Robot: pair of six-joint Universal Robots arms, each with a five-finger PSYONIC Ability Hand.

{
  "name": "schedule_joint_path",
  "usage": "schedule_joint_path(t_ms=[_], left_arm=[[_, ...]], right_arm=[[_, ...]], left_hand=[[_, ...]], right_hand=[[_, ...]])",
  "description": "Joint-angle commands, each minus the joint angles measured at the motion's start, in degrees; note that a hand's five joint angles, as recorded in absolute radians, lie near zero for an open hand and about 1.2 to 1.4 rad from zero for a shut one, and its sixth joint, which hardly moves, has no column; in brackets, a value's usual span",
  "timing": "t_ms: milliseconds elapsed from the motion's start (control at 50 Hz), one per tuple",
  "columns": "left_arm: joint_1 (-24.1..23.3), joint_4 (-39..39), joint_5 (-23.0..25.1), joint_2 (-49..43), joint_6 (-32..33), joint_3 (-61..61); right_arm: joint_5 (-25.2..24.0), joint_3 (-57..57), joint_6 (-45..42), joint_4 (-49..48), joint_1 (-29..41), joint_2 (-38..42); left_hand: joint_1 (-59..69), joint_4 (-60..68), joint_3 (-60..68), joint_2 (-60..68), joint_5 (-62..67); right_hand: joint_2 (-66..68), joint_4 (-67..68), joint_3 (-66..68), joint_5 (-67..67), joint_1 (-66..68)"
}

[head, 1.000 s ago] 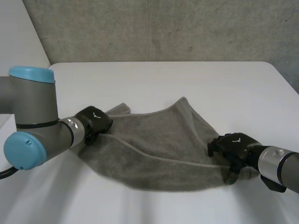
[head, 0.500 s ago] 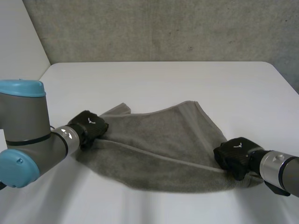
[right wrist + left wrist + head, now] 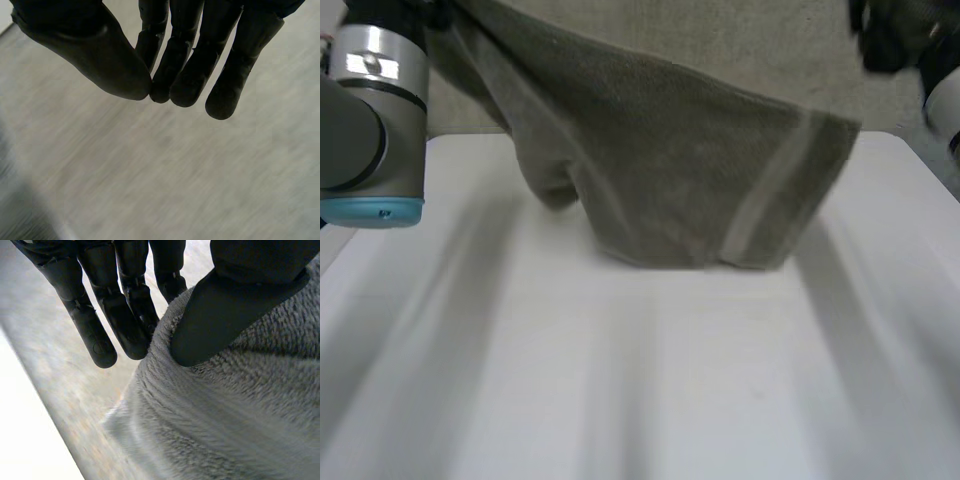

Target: Fold the towel.

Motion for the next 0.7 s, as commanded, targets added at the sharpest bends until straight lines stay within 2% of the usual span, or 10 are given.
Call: schedule_joint_path(t_ms=[20, 180, 200, 220, 240, 260, 280, 300, 480, 700], left_arm=[[0.59, 2.93, 0.11, 3.29, -4.09, -11.08], [3.39, -0.15, 0.46, 4.88, -3.83, -30.93], [4.28, -0.15, 0.55, 5.05, -3.74, -34.63], [4.29, -0.15, 0.55, 5.05, -3.74, -34.67], [4.55, -0.06, 0.72, 5.05, -3.74, -37.63], [4.64, -0.06, 1.07, 5.31, -3.74, -40.09], [4.64, -0.06, 1.08, 5.32, -3.74, -40.12], [4.64, 0.03, 1.51, 5.75, -3.74, -42.12], [4.20, -0.24, 2.57, 11.56, -1.89, -46.53], [-0.55, -1.47, 2.57, 23.60, 2.59, -47.41]], right_arm=[[-2.24, 4.57, 1.24, 2.62, 0.29, -1.36], [-11.82, 14.24, -8.84, 15.54, 0.73, 3.11], [-11.83, 15.56, -12.35, 17.65, 0.91, 4.34], [-11.83, 15.58, -12.39, 17.67, 0.91, 4.35], [-11.66, 17.14, -15.61, 18.80, 0.91, 5.05], [-11.66, 17.16, -15.64, 18.81, 0.91, 5.05], [-11.13, 18.12, -17.82, 18.90, 0.91, 5.66], [-10.34, 18.56, -19.06, 18.82, 1.00, 6.10], [-8.75, 18.04, -17.22, 18.73, 1.35, 7.08], [-7.96, 4.94, -5.71, 19.08, 10.67, 9.19]], left_hand=[[12.23, 10.20, 10.29, 10.30, 11.57], [12.23, 10.20, 10.29, 10.30, 11.57], [12.23, 10.20, 10.29, 10.30, 11.57], [12.23, 10.20, 10.29, 10.30, 11.57], [12.23, 10.20, 10.29, 10.30, 11.57], [12.23, 10.20, 10.29, 10.30, 11.57], [12.23, 10.20, 10.29, 10.30, 11.57], [12.23, 10.20, 10.29, 10.30, 11.57], [12.23, 10.20, 10.29, 10.30, 11.57], [12.23, 10.20, 10.29, 10.30, 11.57]], right_hand=[[3.78, 3.56, 3.46, 2.15, 2.83], [3.78, 3.56, 3.46, 2.15, 2.83], [-6.99, -7.20, -7.30, -8.61, -7.93], [-7.09, -7.31, -7.41, -8.72, -8.04], [-33.91, -34.12, -34.22, -35.53, -34.85], [-34.17, -34.39, -34.49, -35.80, -35.12], [-48.16, -48.38, -48.48, -49.79, -49.11], [-50.30, -50.52, -50.62, -51.93, -51.25], [-60.59, -60.80, -60.90, -62.21, -61.53], [-64.12, -64.34, -64.43, -65.74, -65.07]])
